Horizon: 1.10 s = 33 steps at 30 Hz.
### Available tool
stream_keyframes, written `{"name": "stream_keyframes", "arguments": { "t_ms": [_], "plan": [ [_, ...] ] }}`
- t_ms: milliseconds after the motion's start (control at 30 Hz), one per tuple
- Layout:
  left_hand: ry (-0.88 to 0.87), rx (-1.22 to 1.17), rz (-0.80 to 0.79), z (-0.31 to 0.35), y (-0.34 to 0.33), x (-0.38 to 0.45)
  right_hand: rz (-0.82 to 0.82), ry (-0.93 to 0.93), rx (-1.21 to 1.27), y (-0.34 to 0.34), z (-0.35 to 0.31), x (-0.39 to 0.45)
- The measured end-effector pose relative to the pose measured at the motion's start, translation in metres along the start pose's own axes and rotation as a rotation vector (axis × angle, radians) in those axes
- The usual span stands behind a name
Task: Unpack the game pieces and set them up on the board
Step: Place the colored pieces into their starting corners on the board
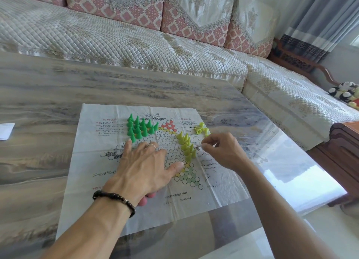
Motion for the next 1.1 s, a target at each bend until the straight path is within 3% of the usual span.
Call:
{"name": "stream_keyframes", "arguments": {
  "t_ms": [167,433,567,667,867,1100],
  "plan": [
    [-0.001,0.006,0.004,0.001,0.001,0.0,0.133,-0.059,-0.078,0.01,0.002,0.034],
    [0.0,0.003,0.015,0.001,0.002,0.001,0.074,-0.106,-0.365,-0.015,-0.008,0.066],
    [-0.002,-0.003,0.018,0.001,0.001,0.002,-0.005,-0.043,-0.337,-0.018,-0.011,0.069],
    [0.001,-0.003,0.015,0.0,0.0,0.002,0.024,-0.006,-0.331,-0.012,-0.013,0.065],
    [-0.001,-0.007,0.014,0.0,0.001,0.002,0.093,-0.006,0.086,0.001,-0.014,0.053],
    [-0.005,-0.008,0.033,0.001,0.002,0.002,0.035,0.048,-0.111,-0.013,-0.011,0.039]
  ]
}}
Point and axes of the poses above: each hand's wrist, its own x-axis towards the middle knuckle, its own y-axis out of the back of the hand, z = x × y, the point moved 7 cm from there along x, towards the middle knuckle, and after that the axes turned 5 degrees about z, right-handed, at the moved point
